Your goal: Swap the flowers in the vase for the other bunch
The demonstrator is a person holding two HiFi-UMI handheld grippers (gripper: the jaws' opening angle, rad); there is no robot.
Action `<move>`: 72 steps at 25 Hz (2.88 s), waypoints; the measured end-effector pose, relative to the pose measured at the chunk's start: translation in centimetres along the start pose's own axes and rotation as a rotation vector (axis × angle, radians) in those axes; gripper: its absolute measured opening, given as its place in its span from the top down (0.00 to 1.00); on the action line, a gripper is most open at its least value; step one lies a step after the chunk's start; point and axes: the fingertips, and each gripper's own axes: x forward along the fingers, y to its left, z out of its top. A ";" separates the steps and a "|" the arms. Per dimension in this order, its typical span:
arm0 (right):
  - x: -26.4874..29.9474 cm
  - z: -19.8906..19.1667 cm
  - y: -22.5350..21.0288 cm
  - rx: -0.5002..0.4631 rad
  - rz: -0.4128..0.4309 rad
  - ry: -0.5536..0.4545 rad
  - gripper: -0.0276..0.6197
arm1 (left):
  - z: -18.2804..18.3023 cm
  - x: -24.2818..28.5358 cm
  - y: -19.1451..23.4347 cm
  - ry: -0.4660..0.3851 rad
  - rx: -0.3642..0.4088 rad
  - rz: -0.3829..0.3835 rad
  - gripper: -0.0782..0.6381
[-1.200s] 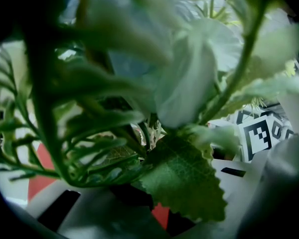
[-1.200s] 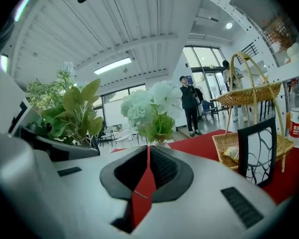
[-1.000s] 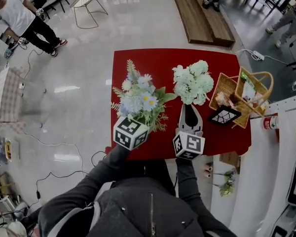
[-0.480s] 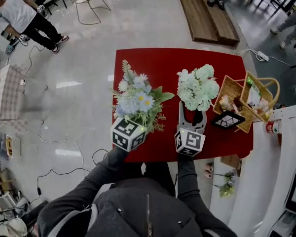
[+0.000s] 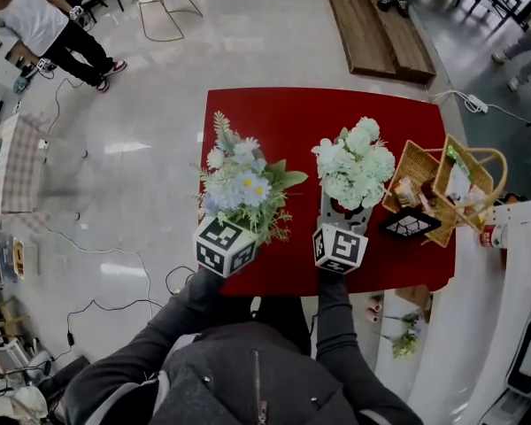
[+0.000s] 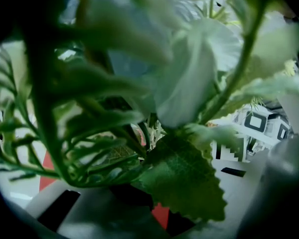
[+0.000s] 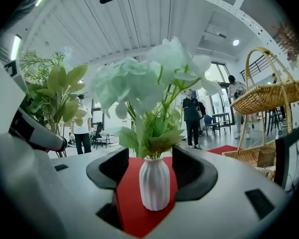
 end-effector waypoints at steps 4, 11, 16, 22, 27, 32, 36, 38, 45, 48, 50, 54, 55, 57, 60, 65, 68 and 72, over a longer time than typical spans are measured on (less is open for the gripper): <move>0.5 0.6 -0.1 -0.001 0.021 -0.017 0.60 | 0.0 0.1 0.1 0.004 0.000 0.002 0.85; 1.2 1.6 0.1 -0.002 0.051 -0.049 0.60 | 0.0 0.3 0.3 0.005 0.001 0.009 0.85; 1.5 2.1 0.1 -0.015 0.053 -0.061 0.60 | 0.1 0.3 0.4 0.007 0.002 0.012 0.85; 1.3 2.3 0.2 -0.021 0.055 -0.063 0.73 | 0.1 0.4 0.4 0.008 0.002 0.012 0.85; 1.1 2.3 0.4 -0.039 0.060 -0.052 0.80 | 0.2 0.4 0.2 0.007 -0.001 0.005 0.85; 1.0 2.4 0.2 -0.045 0.060 -0.046 0.83 | 0.2 0.3 0.1 0.006 0.001 0.000 0.85; 0.9 2.4 0.2 -0.048 0.064 -0.042 0.85 | 0.2 0.2 0.0 0.001 -0.001 0.000 0.85; 0.9 2.4 0.2 -0.051 0.068 -0.040 0.85 | 0.3 0.2 0.0 -0.002 -0.001 0.001 0.85; 0.8 2.6 0.3 -0.054 0.072 -0.039 0.86 | 0.4 0.2 0.0 -0.008 0.002 -0.004 0.85; 0.7 2.9 0.2 -0.059 0.067 -0.043 0.86 | 0.5 0.2 -0.2 -0.011 0.003 -0.009 0.85; 0.7 3.3 0.1 -0.061 0.066 -0.047 0.86 | 0.6 0.1 -0.3 -0.014 0.004 -0.012 0.85; 0.4 4.0 0.0 -0.076 0.061 -0.057 0.86 | 0.8 -0.1 -0.4 -0.022 0.004 -0.017 0.85; 0.3 4.2 0.0 -0.078 0.058 -0.060 0.86 | 0.7 -0.2 -0.4 -0.022 0.004 -0.018 0.85; 0.2 4.5 -0.1 -0.076 0.054 -0.067 0.86 | 0.7 -0.3 -0.5 -0.023 0.003 -0.022 0.85; 0.1 5.3 -0.3 -0.072 0.048 -0.082 0.87 | 0.8 -0.4 -0.5 -0.028 0.002 -0.025 0.85; -0.2 7.2 -0.2 -0.068 0.049 -0.119 0.87 | 1.0 -0.6 -0.6 -0.039 0.001 -0.035 0.85; -0.3 7.7 -0.1 -0.089 0.048 -0.124 0.87 | 1.0 -0.6 -0.7 -0.042 -0.001 -0.044 0.85; -0.4 8.4 0.0 -0.104 0.053 -0.138 0.88 | 1.0 -0.5 -0.8 -0.043 0.000 -0.053 0.85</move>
